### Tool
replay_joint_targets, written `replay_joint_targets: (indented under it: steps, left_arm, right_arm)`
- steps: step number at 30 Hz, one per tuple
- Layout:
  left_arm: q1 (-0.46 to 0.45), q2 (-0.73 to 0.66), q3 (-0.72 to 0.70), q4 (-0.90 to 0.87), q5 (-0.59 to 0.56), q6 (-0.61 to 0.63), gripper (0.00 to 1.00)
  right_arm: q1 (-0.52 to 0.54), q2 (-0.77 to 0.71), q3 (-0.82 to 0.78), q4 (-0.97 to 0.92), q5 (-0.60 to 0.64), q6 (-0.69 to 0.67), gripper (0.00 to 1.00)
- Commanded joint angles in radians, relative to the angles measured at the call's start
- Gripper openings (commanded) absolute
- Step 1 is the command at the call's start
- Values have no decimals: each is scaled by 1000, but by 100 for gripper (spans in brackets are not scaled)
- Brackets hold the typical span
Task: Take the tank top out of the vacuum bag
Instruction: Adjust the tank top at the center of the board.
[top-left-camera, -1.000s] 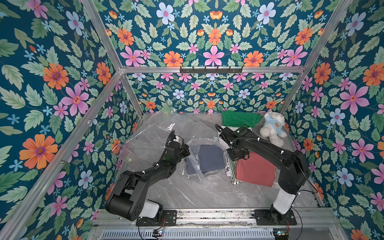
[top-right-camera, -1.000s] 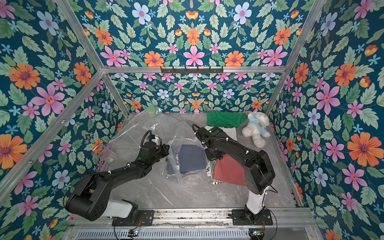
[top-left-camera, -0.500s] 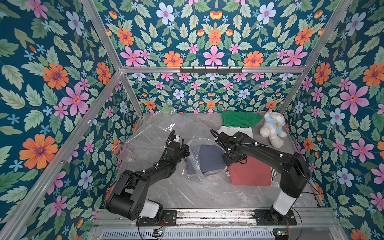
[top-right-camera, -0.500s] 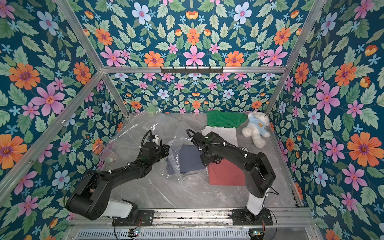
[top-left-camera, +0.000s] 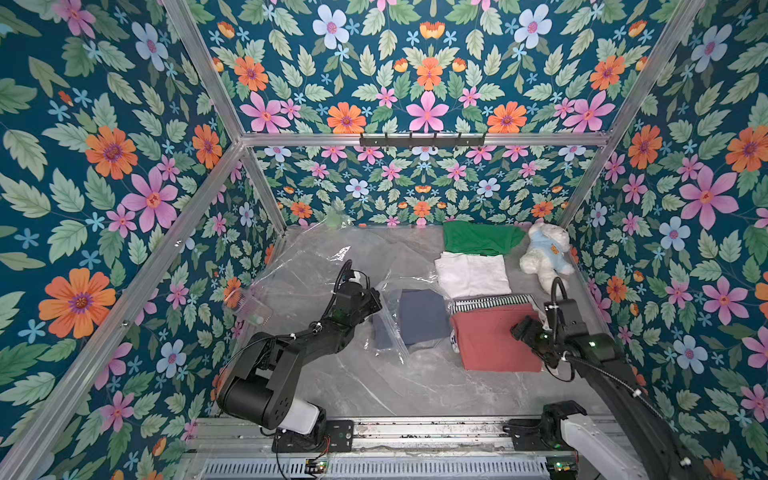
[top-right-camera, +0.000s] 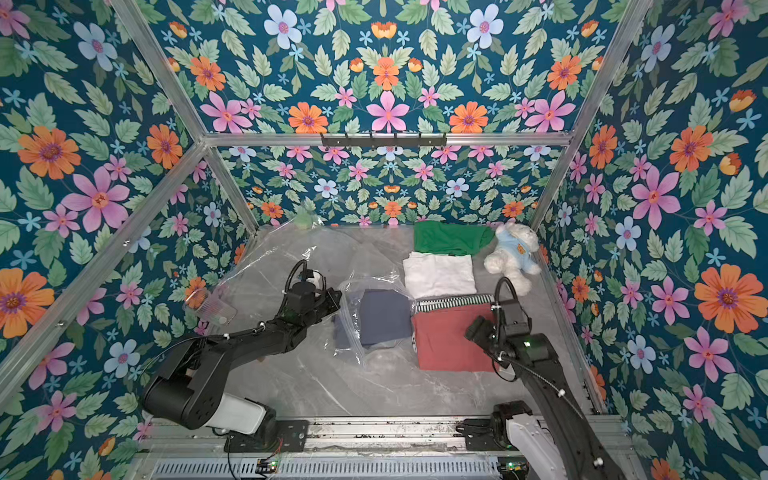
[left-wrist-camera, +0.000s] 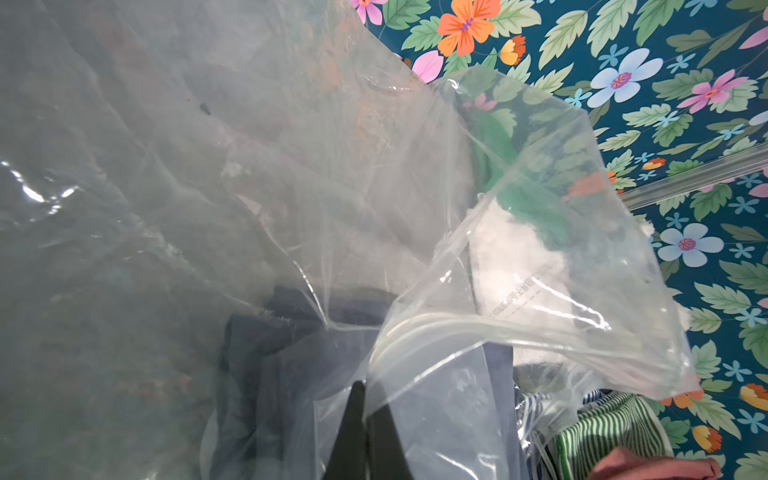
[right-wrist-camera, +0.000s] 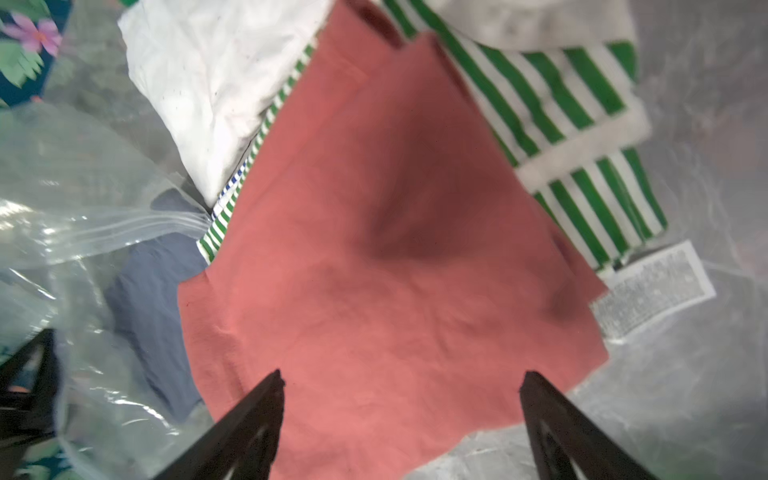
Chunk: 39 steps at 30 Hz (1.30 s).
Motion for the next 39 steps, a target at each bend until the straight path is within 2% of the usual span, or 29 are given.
replay_joint_targets:
  steps: [1,5,11,16,19,25,26,29,32,35,39]
  left_arm:
    - [-1,16,13,40,15,-13,0]
    - [0,27,24,42,22,-17,0]
    - [0,9,21,22,12,-6,0]
    - [-1,2,13,21,0,-5,0]
    - [0,14,13,34,6,-10,0]
    - [0,25,21,39,18,-8,0]
    - [-1,23,22,35,15,-5,0]
    - [1,14,22,22,10,2,0]
    - [1,6,13,20,0,3,0]
    - [-1,11,10,29,2,-3,0]
    - [1,20,14,41,16,-11,0]
  right_arm:
    - [-103,-84,-54,-25,-168,62,90]
    - [-135,-121,-83,-80,-175,72,90]
    - [-137,-166,-116,-165,-98,143,93]
    - [-138,-183,-147,-223,-73,151,95]
    - [-138,-200,-203,-151,-99,194,95]
    - [-138,-220,-324,135,-205,325,92]
    - [-138,-228,-341,168,-211,349,87]
    - [-138,-262,-343,178,-197,376,56]
    - [-138,-301,-306,123,-158,349,34]
    - [-138,-312,-270,103,-129,302,16]
    - [-138,-281,-235,109,-100,255,3]
